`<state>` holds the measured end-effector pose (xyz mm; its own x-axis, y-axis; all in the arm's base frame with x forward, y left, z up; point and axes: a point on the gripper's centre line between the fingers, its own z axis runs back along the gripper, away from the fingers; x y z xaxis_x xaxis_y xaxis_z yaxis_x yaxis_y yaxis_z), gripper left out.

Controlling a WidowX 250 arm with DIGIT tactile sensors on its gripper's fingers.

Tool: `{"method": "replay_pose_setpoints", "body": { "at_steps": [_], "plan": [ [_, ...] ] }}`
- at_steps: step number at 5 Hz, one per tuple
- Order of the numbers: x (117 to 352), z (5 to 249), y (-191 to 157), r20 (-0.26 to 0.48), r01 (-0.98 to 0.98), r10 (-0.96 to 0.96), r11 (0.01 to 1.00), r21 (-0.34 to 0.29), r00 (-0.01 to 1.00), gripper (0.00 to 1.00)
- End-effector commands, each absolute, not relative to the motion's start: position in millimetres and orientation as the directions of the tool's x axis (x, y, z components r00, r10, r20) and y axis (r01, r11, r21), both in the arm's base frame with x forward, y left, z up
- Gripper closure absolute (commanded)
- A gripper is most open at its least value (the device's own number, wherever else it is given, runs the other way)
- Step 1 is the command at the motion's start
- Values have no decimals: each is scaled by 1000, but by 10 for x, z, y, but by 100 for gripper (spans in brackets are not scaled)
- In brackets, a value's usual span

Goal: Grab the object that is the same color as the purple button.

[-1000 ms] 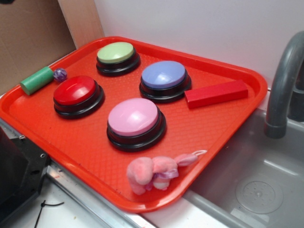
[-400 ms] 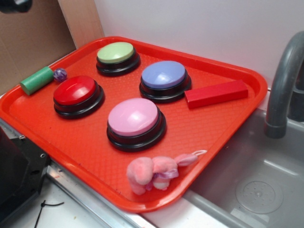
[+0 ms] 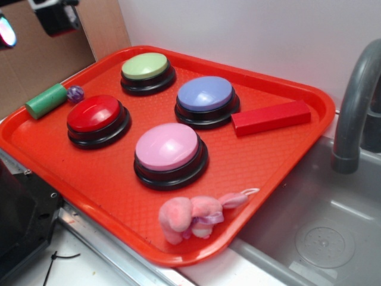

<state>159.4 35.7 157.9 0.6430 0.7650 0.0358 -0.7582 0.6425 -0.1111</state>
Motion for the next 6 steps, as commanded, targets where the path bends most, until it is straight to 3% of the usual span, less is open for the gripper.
{"method": "replay_pose_setpoints", "body": {
  "at_steps": [1,2,3,4,6],
  "plan": [
    [1858,1072,951,46,-953,965,261,-156,257,0],
    [1909,832,1156,89,-985,994,76,-155,62,0],
    [1957,652,1313,114,-988,993,-1,-156,-19,0],
    [1998,528,1430,164,-986,983,-61,-157,-87,0],
    [2006,298,1535,220,-988,969,-86,-129,-113,0]
  ]
}}
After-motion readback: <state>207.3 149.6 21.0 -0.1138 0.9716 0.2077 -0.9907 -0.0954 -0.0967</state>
